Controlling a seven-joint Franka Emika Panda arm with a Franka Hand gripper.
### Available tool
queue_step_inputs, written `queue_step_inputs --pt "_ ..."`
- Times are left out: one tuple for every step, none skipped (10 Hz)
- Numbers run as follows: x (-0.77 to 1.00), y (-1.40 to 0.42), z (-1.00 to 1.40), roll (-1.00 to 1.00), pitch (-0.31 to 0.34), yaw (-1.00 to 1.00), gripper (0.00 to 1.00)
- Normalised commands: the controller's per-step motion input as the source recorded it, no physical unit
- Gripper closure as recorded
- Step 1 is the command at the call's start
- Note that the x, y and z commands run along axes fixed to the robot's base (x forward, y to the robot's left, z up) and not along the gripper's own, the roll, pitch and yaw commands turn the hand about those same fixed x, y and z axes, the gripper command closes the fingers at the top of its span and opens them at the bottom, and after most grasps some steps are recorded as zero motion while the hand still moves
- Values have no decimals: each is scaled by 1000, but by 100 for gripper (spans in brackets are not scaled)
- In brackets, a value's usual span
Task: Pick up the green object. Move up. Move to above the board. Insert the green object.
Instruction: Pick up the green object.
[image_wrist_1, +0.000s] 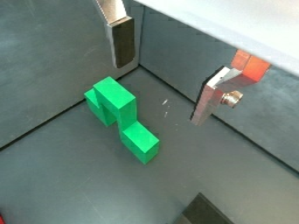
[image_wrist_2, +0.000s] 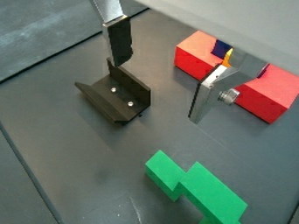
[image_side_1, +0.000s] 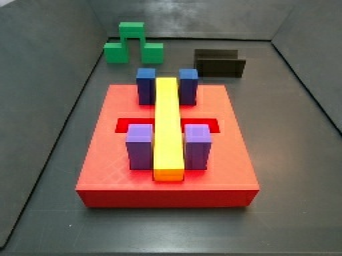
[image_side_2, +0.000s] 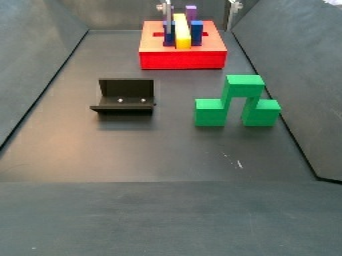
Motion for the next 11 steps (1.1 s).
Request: queue_step_inputs --pt "0 0 0 -4 0 0 0" --pt "-191 80 -534 0 -67 -14 0" --pt "-643 69 -706 57 -99 -23 0" --pt "-749 231 -257 -96 -181 0 0" --pt "-669 229 0 -197 -220 14 0" --pt "-594 197 -40 -147 -236 0 0" --pt "-554 94 0 -110 -187 0 0" --pt "-434 0 -31 -73 -183 17 0" --pt "-117 -60 -277 30 -96 0 0" --pt "-20 -103 -454 146 0 -37 0" --pt "-6 0 -397 87 0 -11 0"
